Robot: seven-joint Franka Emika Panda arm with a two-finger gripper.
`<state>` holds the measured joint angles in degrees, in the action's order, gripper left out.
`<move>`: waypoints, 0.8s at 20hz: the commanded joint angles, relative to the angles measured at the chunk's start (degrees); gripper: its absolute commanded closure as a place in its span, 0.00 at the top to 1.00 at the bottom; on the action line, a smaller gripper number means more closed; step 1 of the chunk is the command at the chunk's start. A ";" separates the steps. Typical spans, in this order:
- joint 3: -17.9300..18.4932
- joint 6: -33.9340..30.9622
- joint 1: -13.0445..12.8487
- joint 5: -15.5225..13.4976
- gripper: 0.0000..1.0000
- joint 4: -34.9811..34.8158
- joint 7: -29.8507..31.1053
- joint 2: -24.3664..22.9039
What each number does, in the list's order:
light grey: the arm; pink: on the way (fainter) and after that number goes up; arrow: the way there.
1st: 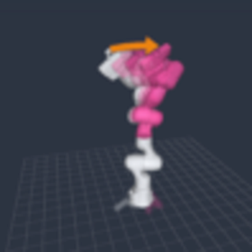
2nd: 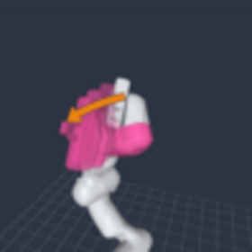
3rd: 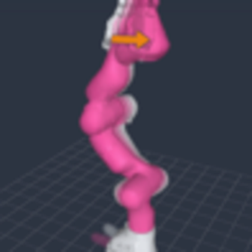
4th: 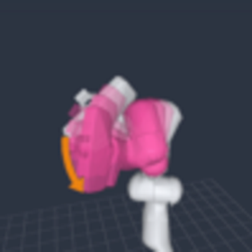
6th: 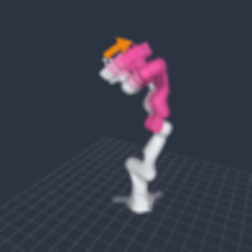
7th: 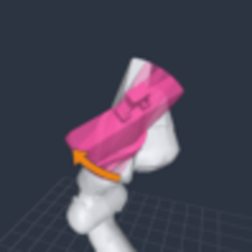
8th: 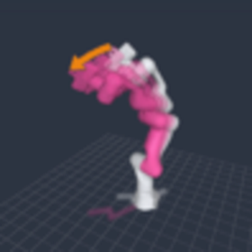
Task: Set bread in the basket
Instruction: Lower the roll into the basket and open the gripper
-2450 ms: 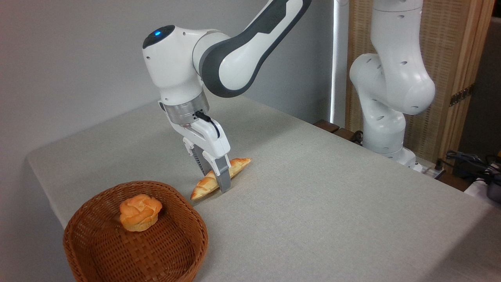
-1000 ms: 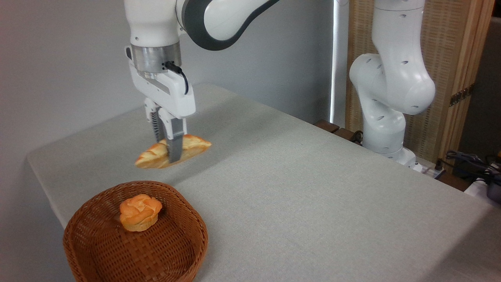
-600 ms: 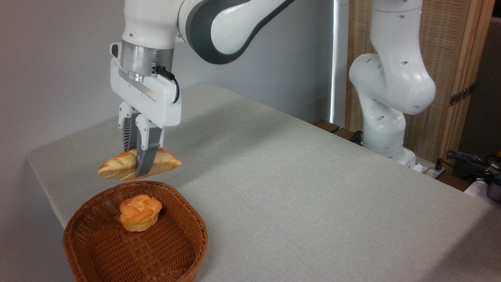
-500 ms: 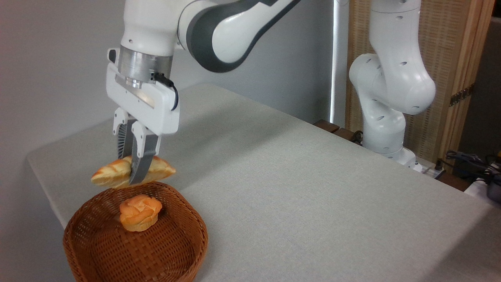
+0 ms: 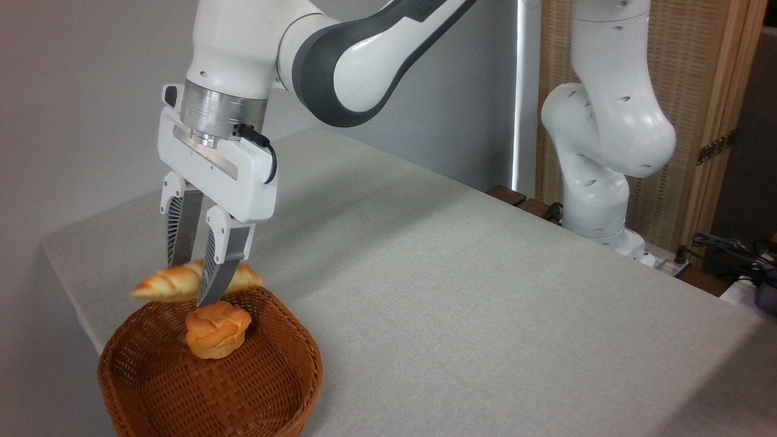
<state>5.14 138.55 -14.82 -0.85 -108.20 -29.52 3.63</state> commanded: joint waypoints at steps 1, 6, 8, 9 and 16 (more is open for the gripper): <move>0.40 0.76 -0.29 -1.26 1.00 0.62 -0.27 0.24; 0.31 -2.65 -0.38 -1.17 1.00 0.62 0.43 -0.72; 0.31 -8.09 -0.38 -1.17 1.00 0.71 0.43 -2.04; 0.31 -11.17 -0.47 -1.00 1.00 0.71 0.34 -2.92; 0.40 -25.52 -0.47 -0.65 1.00 2.38 0.34 -5.38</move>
<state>5.12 116.71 -14.88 -0.93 -106.68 -29.30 -0.72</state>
